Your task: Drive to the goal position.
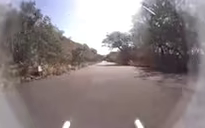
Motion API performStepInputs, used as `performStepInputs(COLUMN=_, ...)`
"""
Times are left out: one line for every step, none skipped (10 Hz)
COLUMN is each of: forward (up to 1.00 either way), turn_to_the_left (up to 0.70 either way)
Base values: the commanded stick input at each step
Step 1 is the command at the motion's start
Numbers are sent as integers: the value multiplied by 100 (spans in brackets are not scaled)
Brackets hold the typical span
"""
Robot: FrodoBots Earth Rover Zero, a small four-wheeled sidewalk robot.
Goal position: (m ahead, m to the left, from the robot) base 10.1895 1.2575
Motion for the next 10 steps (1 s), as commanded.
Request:
performStepInputs(forward=85, turn_to_the_left=0)
performStepInputs(forward=85, turn_to_the_left=0)
performStepInputs(forward=85, turn_to_the_left=0)
performStepInputs(forward=85, turn_to_the_left=0)
performStepInputs(forward=85, turn_to_the_left=0)
performStepInputs(forward=85, turn_to_the_left=0)
performStepInputs(forward=85, turn_to_the_left=0)
performStepInputs(forward=85, turn_to_the_left=0)
performStepInputs(forward=85, turn_to_the_left=0)
performStepInputs(forward=85, turn_to_the_left=0)
